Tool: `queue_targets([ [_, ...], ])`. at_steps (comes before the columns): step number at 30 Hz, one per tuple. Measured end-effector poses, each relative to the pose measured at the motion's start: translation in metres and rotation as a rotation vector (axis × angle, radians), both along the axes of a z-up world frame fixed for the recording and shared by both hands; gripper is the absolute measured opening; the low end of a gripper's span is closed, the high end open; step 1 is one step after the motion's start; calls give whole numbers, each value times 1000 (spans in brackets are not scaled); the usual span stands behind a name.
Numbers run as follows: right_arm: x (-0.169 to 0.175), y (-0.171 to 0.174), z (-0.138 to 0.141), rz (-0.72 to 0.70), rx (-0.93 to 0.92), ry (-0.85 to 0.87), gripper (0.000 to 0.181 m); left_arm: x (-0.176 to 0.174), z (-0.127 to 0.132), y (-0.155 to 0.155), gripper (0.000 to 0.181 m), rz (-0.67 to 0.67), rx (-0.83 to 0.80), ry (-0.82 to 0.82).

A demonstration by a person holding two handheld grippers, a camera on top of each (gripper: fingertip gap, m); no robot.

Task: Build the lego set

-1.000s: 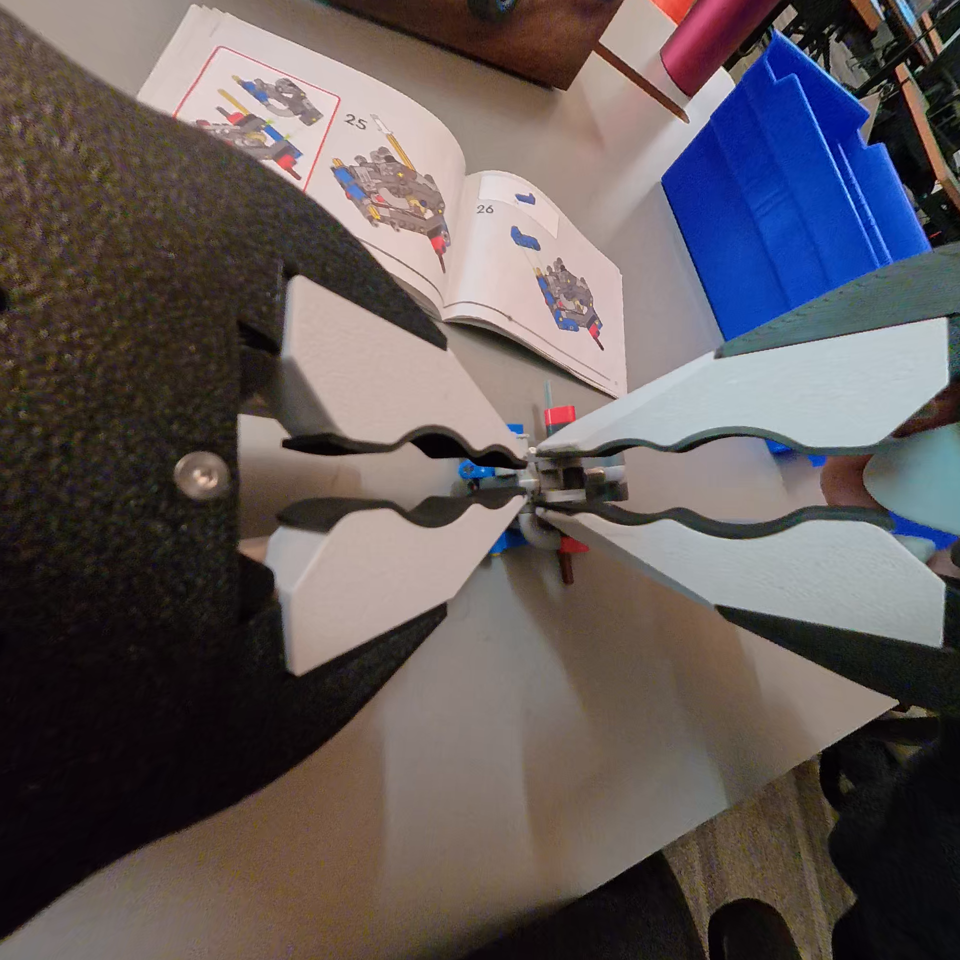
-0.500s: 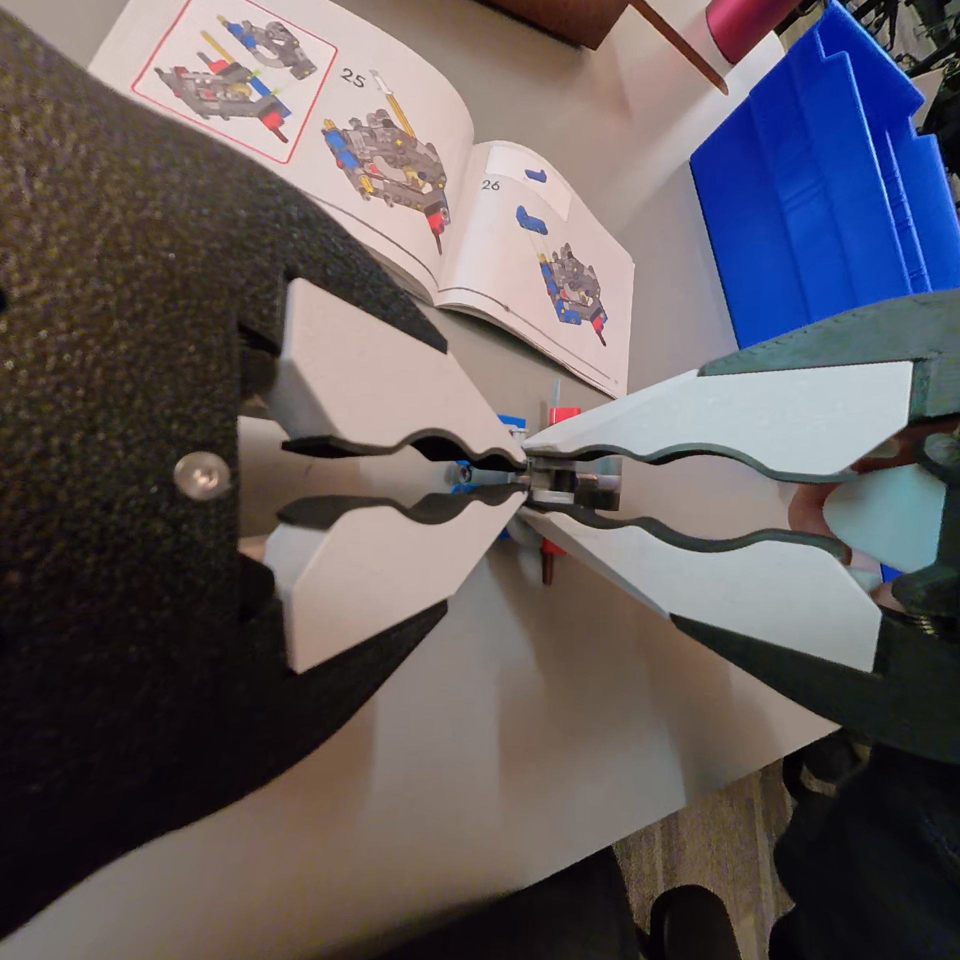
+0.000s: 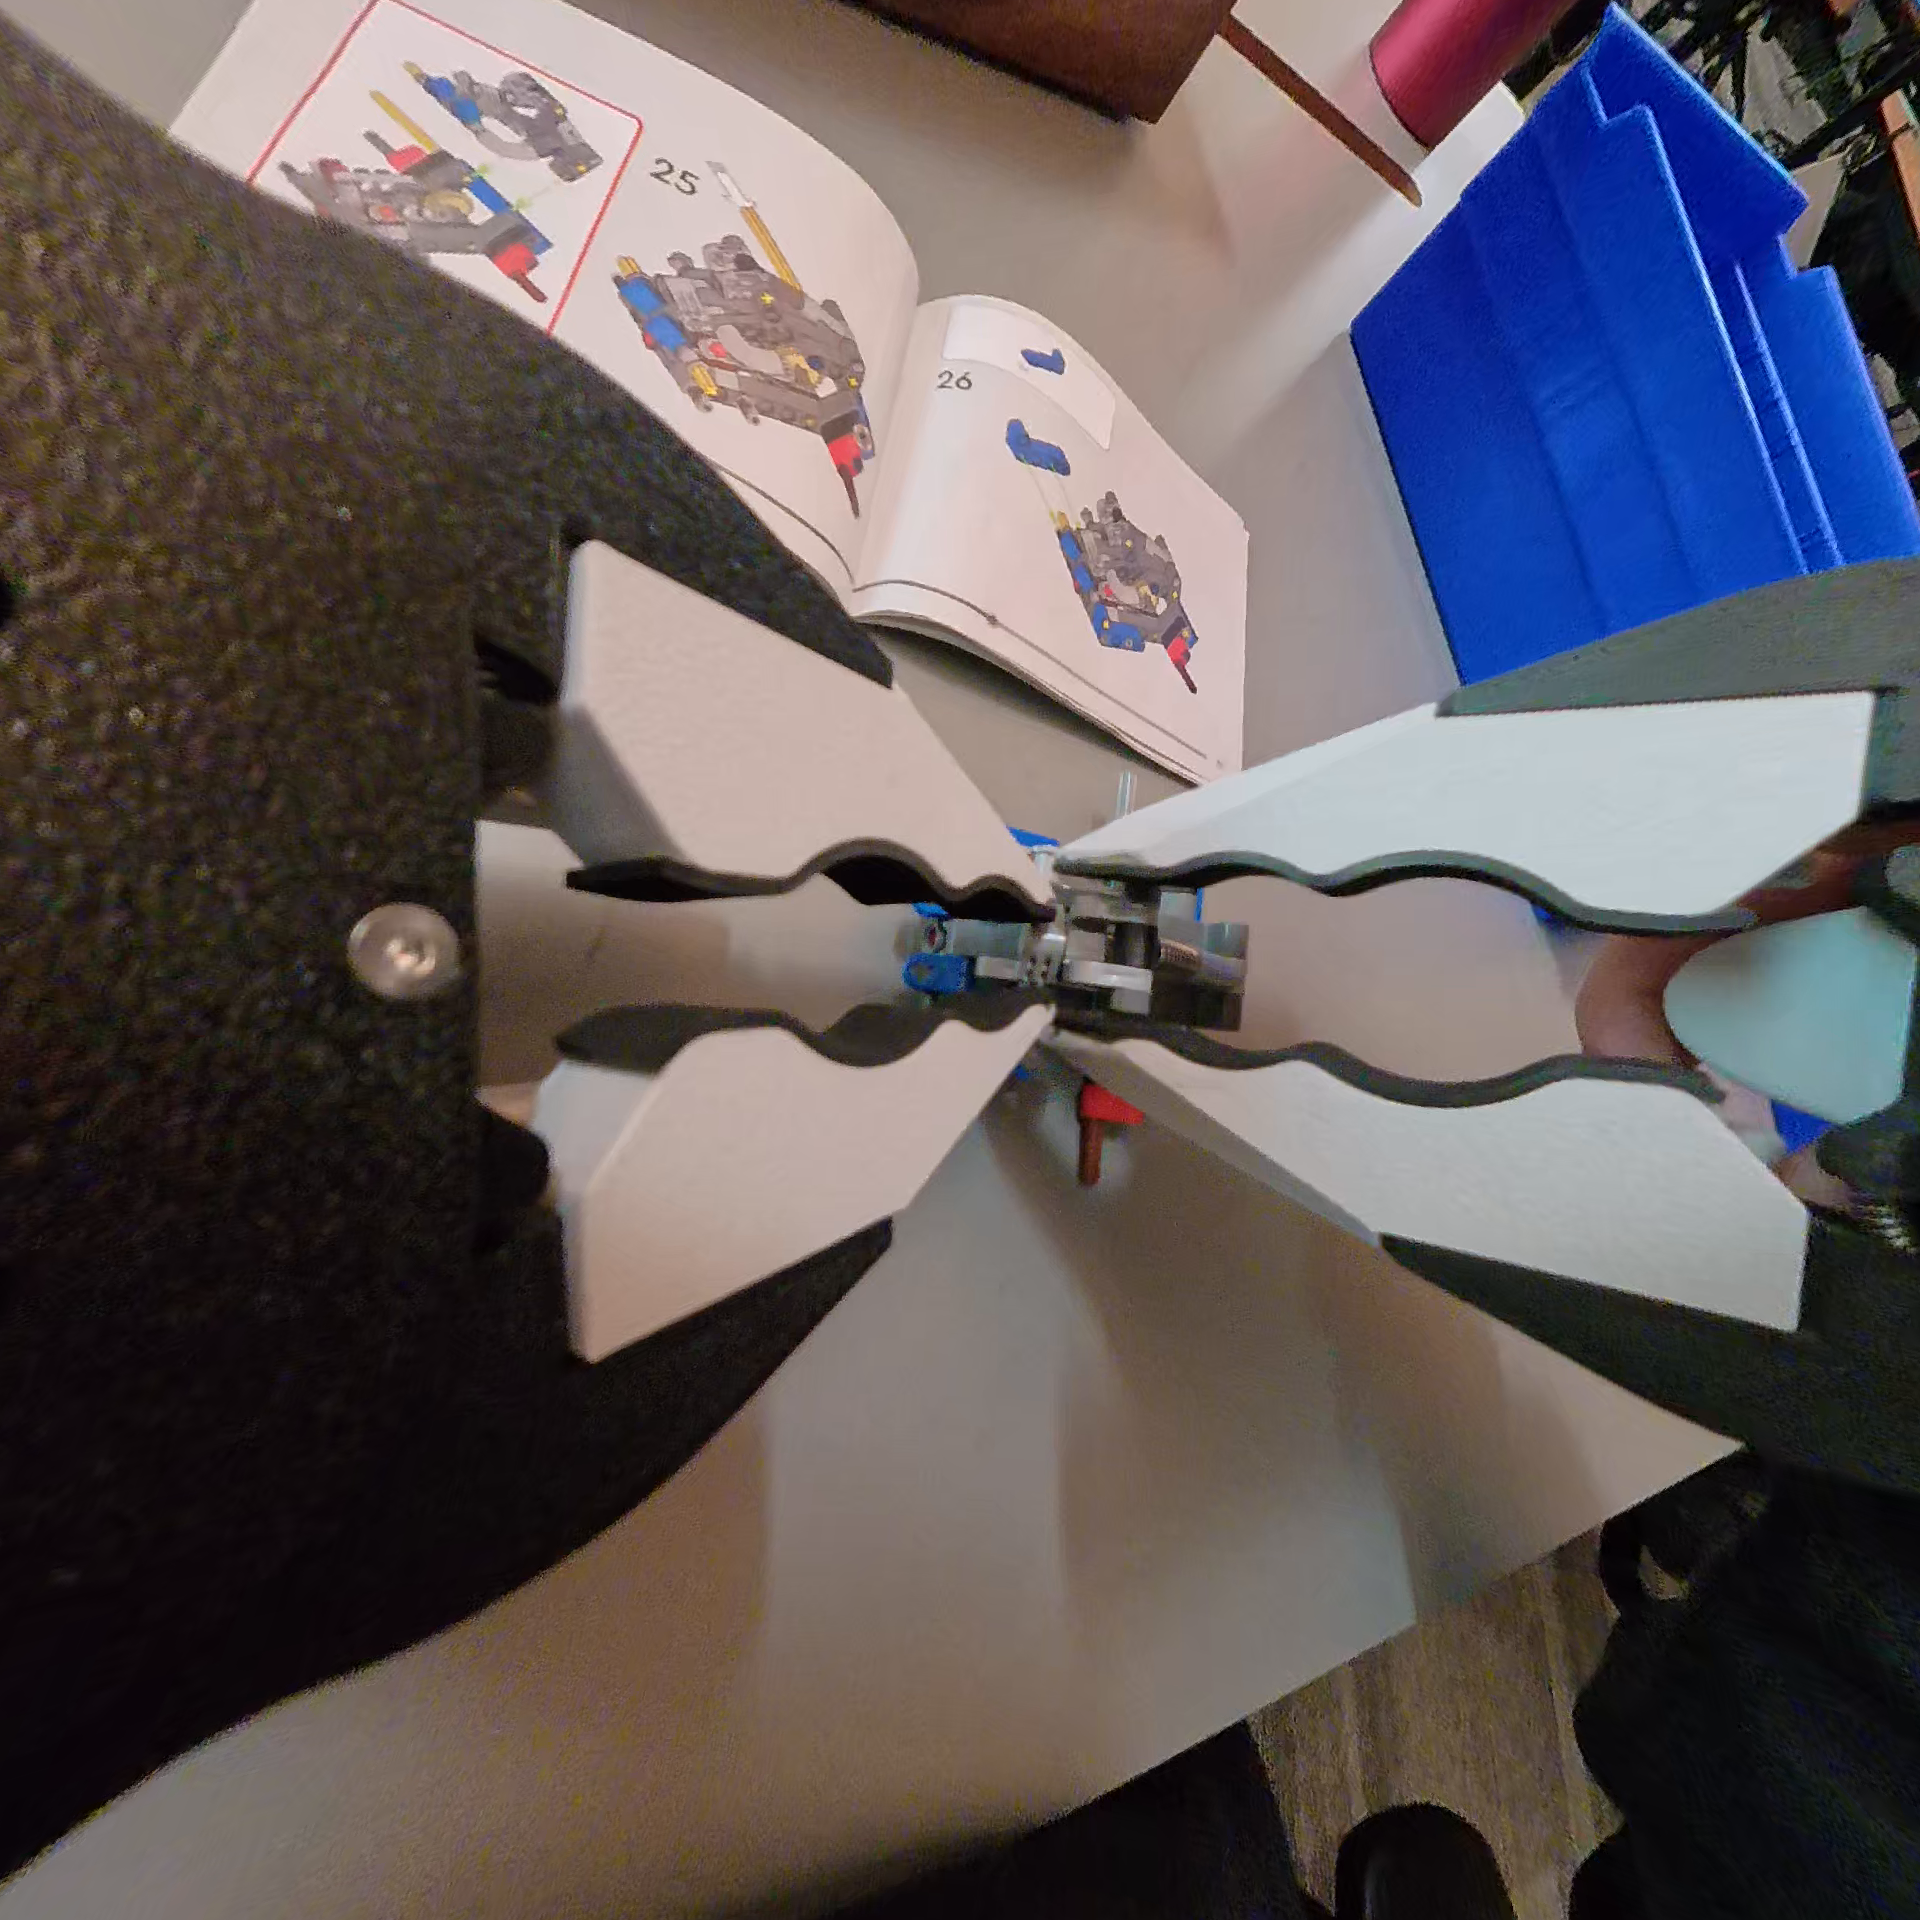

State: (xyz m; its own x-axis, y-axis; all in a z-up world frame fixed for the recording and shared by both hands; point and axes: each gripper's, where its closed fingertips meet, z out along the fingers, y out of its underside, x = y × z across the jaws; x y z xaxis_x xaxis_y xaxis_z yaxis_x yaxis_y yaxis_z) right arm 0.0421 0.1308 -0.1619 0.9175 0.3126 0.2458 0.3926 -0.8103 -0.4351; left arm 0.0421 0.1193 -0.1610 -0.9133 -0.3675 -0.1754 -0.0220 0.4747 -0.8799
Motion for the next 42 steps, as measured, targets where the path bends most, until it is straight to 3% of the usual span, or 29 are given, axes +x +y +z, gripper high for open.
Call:
queue_targets([
  [12,6,-7,6,-9,38,-22,20,0,-3,2,9,3,13,22],
  [17,5,-26,16,-148,85,-47,27,-1,-5,6,9,9,27,27],
  [22,-1,-38,24,-371,199,-59,20,2,-9,6,11,32,54,37],
  [25,-15,-31,11,-421,247,-61,15,5,-10,6,12,40,53,50],
  [28,-9,-36,-8,-598,243,-39,16,8,-7,7,15,29,50,54],
  [31,-8,-29,-7,-700,379,103,20,11,0,7,19,-13,49,5],
  [36,-4,-31,-19,-694,380,100,15,20,8,-4,22,-132,70,-20],
  [42,-1,-38,-22,-655,357,51,5,23,-6,-15,32,-305,34,202],
])
